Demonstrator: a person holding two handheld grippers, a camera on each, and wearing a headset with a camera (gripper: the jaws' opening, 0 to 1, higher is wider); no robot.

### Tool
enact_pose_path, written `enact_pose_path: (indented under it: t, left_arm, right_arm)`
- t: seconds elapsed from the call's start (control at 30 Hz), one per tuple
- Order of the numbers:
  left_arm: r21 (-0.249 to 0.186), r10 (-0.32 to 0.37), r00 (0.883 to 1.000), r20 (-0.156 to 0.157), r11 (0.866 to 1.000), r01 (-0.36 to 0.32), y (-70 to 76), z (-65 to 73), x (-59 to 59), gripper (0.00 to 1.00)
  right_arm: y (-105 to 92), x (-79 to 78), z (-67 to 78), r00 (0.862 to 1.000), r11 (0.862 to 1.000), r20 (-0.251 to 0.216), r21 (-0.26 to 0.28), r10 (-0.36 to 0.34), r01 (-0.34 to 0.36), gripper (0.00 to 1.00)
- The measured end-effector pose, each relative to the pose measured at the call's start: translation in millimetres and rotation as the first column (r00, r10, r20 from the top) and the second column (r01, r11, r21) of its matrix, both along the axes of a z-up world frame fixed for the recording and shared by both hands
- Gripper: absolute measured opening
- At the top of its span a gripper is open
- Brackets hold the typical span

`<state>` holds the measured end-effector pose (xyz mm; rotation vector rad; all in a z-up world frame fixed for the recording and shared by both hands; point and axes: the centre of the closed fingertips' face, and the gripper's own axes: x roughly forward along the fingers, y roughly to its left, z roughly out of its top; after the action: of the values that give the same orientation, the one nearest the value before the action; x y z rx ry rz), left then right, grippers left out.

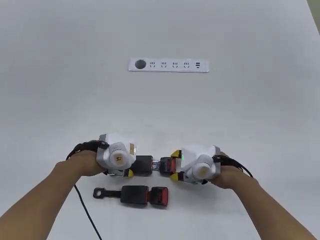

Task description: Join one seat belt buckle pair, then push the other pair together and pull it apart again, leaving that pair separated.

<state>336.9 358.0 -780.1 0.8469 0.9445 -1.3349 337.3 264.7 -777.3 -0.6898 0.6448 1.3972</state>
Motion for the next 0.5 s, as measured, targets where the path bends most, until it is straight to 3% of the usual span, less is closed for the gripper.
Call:
enact_pose_path:
  t: [0.5]
  left_arm:
    - [0.010,-0.010,1.000,-0.002,1.000,0.010,0.3,-1.1,0.0,0.30]
  right_arm:
    - [2.1,-0.3,1.8,1.000,1.000,-0.013,0.001,-0.006,0.006,0.27]
